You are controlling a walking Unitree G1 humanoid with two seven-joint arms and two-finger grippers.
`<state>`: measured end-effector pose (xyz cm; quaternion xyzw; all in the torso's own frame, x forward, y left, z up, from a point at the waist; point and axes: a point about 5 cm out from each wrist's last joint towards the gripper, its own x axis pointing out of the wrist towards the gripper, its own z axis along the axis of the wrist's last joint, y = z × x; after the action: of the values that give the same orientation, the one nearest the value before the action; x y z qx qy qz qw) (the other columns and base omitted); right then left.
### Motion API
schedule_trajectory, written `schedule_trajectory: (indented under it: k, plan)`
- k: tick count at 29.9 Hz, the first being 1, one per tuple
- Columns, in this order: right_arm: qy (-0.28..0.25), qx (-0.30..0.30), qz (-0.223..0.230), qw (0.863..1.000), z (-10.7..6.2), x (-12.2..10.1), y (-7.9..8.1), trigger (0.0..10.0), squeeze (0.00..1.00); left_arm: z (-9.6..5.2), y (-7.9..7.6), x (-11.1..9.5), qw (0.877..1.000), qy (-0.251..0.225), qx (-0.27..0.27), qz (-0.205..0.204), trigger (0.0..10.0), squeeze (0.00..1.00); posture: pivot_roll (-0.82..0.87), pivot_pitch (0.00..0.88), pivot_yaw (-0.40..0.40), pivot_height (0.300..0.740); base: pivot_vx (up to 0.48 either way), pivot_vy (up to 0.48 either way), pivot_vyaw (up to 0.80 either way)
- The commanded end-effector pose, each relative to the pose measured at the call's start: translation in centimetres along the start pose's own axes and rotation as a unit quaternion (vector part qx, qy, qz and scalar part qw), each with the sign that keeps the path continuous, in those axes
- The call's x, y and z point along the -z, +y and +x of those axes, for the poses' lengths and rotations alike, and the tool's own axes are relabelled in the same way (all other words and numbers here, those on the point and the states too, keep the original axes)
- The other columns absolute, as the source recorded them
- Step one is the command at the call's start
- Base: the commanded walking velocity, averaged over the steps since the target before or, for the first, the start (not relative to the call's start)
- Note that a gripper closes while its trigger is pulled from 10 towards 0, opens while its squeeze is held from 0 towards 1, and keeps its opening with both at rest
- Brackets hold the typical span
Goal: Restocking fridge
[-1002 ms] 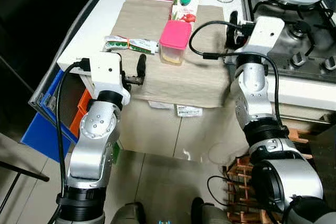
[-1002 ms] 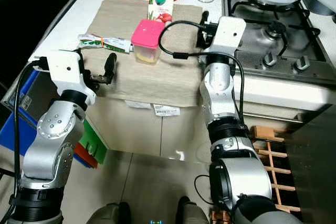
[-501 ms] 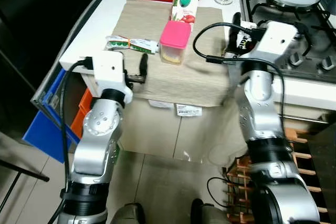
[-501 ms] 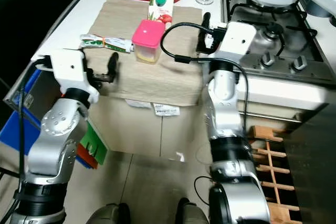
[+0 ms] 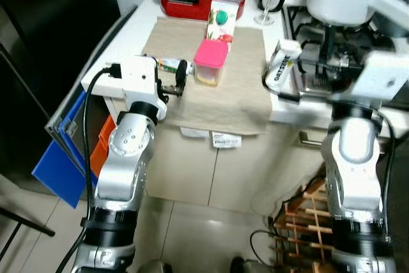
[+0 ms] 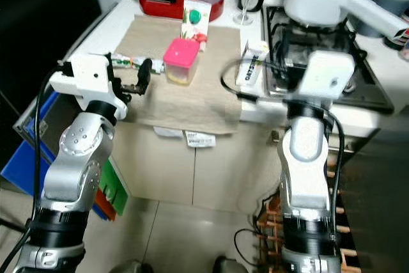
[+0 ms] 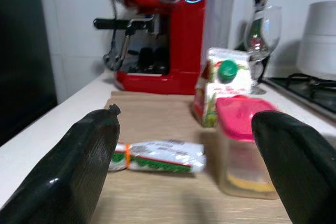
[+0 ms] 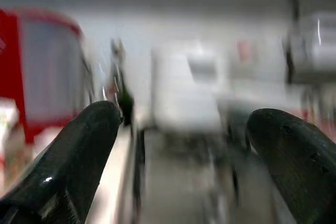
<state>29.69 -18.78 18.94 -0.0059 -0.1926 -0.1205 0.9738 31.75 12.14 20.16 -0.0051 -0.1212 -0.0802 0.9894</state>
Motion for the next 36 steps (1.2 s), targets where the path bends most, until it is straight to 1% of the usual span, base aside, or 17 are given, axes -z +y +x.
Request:
schedule_trajectory:
  k: [1,3,5,7,8,10,13,19,25,29,36]
  plan:
    - [0.036,-0.023,0.023,0.999,-0.2,0.8,0.8,10.0,0.00,0.0,-0.6,0.3,1.000,0.003,0.013,-0.012,10.0,0.00,-0.09,0.000,0.035,0.740,0.000,0.000,0.00]
    - [0.059,-0.035,0.026,0.997,-0.3,1.5,1.1,10.0,0.00,0.2,-0.7,0.4,1.000,0.002,0.012,-0.015,10.0,0.00,-0.09,0.000,0.031,0.740,0.000,0.000,0.00]
    - [0.079,-0.042,0.038,0.995,-0.3,2.1,1.4,10.0,0.00,0.3,-0.6,0.3,1.000,-0.003,0.006,-0.016,10.0,0.00,-0.09,0.000,0.027,0.740,0.000,0.000,0.00]
    - [0.076,-0.064,0.028,0.995,-0.2,2.1,2.1,10.0,0.00,0.5,-0.3,0.3,1.000,-0.004,-0.008,-0.022,10.0,0.00,-0.08,0.000,0.022,0.740,0.000,0.000,0.00]
    - [0.076,-0.064,0.028,0.995,-0.2,2.1,2.1,10.0,0.00,0.5,-0.3,0.3,1.000,-0.004,-0.008,-0.022,10.0,0.00,-0.08,0.000,0.022,0.740,0.000,0.000,0.00]
    - [0.068,-0.086,0.020,0.994,0.1,1.9,2.7,10.0,0.00,0.5,-0.3,0.4,0.999,-0.002,-0.015,-0.030,10.0,0.00,-0.08,0.000,0.018,0.740,0.000,0.000,0.00]
    - [0.064,-0.099,0.014,0.993,0.5,1.7,3.0,10.0,0.00,0.6,-0.3,0.5,0.999,-0.001,-0.017,-0.035,10.0,0.00,-0.08,0.000,0.017,0.740,0.000,0.000,0.00]
    - [0.069,-0.109,0.013,0.992,1.2,1.7,3.3,10.0,0.00,0.7,-0.3,0.5,0.999,-0.003,-0.017,-0.032,10.0,0.00,-0.08,0.000,0.018,0.740,0.000,0.000,0.00]
    - [0.069,-0.113,0.012,0.991,1.3,1.8,3.4,10.0,0.00,0.8,-0.2,0.6,0.999,-0.002,-0.018,-0.033,10.0,0.00,-0.08,0.000,0.019,0.740,0.000,0.000,0.00]
    - [0.075,-0.113,0.014,0.991,1.2,2.1,3.4,10.0,0.00,0.7,-0.1,0.7,0.999,-0.002,-0.016,-0.041,10.0,0.00,-0.08,0.000,0.019,0.740,-0.249,0.000,0.00]
    - [0.078,-0.112,0.014,0.991,1.1,2.2,3.3,10.0,0.00,0.7,-0.1,0.7,0.999,-0.002,-0.015,-0.041,10.0,0.00,-0.08,0.000,0.019,0.740,-0.332,0.000,0.00]
